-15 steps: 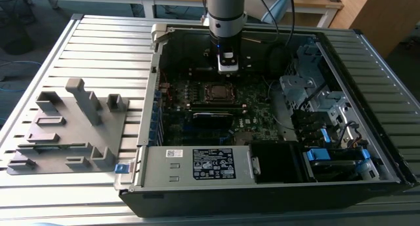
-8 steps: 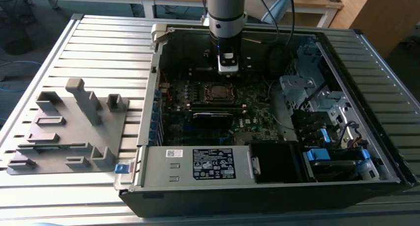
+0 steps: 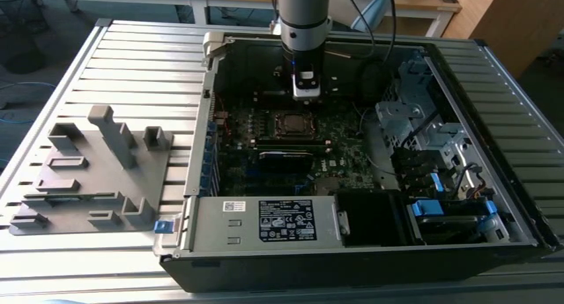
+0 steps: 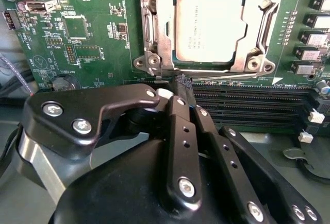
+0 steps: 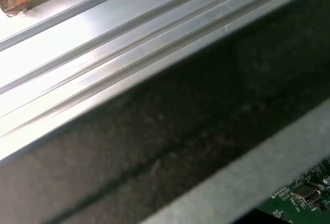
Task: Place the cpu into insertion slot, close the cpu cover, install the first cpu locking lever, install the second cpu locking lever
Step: 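Install the first cpu locking lever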
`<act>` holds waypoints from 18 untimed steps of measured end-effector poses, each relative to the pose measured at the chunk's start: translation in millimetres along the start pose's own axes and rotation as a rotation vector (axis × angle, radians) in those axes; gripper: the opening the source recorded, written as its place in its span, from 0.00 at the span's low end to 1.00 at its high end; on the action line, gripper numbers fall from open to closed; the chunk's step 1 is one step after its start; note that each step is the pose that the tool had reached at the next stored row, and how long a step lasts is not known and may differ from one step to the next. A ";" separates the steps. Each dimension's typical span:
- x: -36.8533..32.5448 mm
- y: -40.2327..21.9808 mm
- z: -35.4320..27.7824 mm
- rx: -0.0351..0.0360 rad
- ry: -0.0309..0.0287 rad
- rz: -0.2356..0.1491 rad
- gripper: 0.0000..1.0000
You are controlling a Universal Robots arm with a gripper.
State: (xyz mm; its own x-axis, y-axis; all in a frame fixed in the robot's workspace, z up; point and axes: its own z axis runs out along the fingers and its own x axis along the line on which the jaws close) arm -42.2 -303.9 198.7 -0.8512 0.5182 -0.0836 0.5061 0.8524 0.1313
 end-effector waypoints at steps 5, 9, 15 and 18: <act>0.0 0.2 -1.9 -0.0024 0.0013 0.000 0.11; 1.9 -0.9 -2.3 -0.0178 0.0106 0.005 0.11; 2.6 -1.4 -2.4 -0.0240 0.0140 0.007 0.11; 2.6 -1.4 -2.3 -0.0240 0.0139 0.007 0.11</act>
State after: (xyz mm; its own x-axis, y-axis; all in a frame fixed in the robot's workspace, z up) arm -45.5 -303.9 200.5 -0.8496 0.5230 -0.0689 0.5086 0.8468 0.1555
